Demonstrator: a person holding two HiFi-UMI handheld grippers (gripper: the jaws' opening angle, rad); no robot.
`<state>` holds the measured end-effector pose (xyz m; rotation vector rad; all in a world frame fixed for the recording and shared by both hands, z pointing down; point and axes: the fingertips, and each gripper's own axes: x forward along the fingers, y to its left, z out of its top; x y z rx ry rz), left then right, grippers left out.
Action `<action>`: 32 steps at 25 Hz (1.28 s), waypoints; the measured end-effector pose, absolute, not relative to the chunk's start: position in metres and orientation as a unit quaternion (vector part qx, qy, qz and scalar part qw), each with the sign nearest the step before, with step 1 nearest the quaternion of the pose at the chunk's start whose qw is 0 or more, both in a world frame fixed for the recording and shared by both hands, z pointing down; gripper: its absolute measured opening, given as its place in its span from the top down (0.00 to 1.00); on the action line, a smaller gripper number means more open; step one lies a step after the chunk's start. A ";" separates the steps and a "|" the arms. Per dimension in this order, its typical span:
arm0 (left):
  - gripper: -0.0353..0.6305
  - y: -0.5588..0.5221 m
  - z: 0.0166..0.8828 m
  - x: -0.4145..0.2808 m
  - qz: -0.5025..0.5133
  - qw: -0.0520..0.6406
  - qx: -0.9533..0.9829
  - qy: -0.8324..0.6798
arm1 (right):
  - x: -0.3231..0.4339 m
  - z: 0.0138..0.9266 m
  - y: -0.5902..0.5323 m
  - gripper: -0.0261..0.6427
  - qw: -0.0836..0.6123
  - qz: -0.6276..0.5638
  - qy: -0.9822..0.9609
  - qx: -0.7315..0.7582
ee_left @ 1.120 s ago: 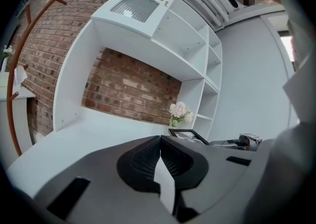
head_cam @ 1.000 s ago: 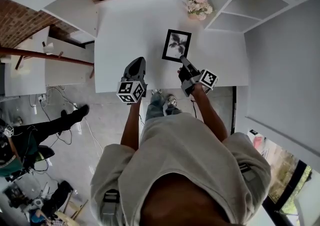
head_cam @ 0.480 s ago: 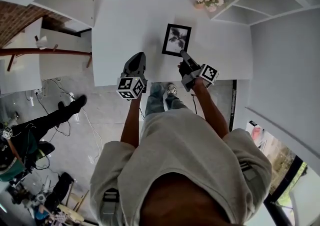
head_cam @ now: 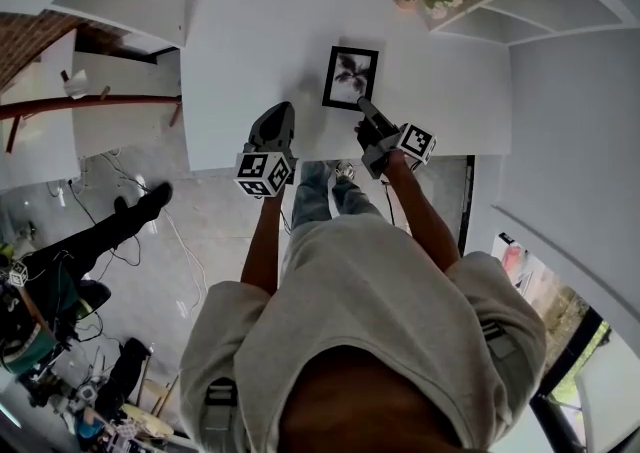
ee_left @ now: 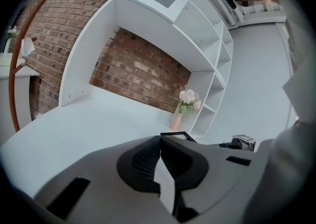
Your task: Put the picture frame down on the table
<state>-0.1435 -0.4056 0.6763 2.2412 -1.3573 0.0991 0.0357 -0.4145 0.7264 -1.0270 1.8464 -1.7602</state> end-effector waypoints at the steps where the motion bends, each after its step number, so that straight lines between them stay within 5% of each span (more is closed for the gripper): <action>1: 0.92 -0.407 0.677 -0.144 0.037 0.257 0.827 -0.499 | 0.034 0.728 -0.417 0.83 0.193 -0.627 0.660 -0.366; 32: 0.92 -0.398 0.670 -0.155 0.026 0.256 0.813 -0.522 | -0.028 0.754 -0.508 0.83 0.167 -0.641 0.659 -0.356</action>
